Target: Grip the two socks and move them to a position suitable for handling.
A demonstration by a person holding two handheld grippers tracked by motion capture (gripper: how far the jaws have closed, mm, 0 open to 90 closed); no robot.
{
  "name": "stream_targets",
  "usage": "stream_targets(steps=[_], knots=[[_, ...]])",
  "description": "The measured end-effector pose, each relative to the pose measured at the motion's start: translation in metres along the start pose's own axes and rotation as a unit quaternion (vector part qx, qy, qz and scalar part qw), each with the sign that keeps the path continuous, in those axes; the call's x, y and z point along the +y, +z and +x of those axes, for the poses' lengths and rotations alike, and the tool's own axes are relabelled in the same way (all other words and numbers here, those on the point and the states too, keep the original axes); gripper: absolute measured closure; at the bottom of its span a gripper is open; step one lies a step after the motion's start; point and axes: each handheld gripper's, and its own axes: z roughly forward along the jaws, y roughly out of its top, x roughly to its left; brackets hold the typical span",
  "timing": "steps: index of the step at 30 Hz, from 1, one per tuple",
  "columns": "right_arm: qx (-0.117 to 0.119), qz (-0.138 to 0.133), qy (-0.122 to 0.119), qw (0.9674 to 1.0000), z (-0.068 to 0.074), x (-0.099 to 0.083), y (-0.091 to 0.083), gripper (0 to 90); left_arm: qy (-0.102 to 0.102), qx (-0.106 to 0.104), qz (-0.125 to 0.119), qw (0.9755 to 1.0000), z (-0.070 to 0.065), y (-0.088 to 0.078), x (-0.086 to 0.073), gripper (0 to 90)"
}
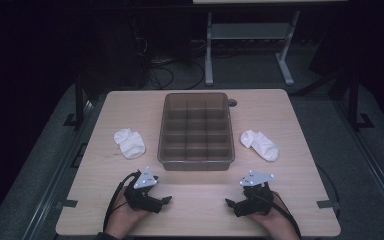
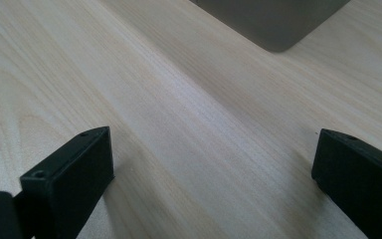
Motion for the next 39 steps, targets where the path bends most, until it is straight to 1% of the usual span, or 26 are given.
stream_targets(steps=[6,11,14,17,20,24,26,29,38,39], knots=[[0.0,0.0,0.0,1.0,0.0,0.0,0.0,2.4,0.002,0.0,0.001,1.0,0.0,0.0,0.0,13.5],[0.0,0.0,0.0,1.0,0.0,0.0,0.0,2.4,-0.002,0.001,-0.001,1.0,0.0,0.0,0.0,13.8],[0.0,0.0,0.0,1.0,0.0,0.0,0.0,2.4,-0.006,-0.003,-0.004,1.0,0.001,-0.001,-0.001,14.2],[0.0,0.001,0.0,1.0,0.0,0.0,0.0,2.4,-0.012,-0.008,-0.002,0.9999,0.002,-0.003,-0.001,14.6],[0.0,0.0,0.0,1.0,0.0,0.0,0.0,2.4,-0.01,-0.007,-0.001,0.9999,0.002,-0.006,0.0,14.8],[0.0,0.001,0.0,1.0,0.0,0.0,0.0,2.4,-0.014,-0.005,-0.007,0.9999,0.004,-0.011,0.001,16.4],[0.0,0.001,0.0,1.0,0.0,0.0,0.0,2.4,-0.013,-0.003,-0.003,0.9999,0.005,-0.013,0.001,16.4],[0.0,0.001,0.0,1.0,0.0,0.0,0.0,2.4,-0.017,-0.001,-0.007,0.9998,0.008,-0.016,0.001,20.3],[0.0,0.0,0.0,1.0,0.0,0.0,0.0,2.4,-0.024,0.0,-0.008,0.9997,0.017,-0.023,0.003,24.4],[0.0,0.0,0.0,1.0,0.0,0.0,0.0,2.4,-0.025,0.001,-0.01,0.9996,0.018,-0.024,0.003,26.1]])
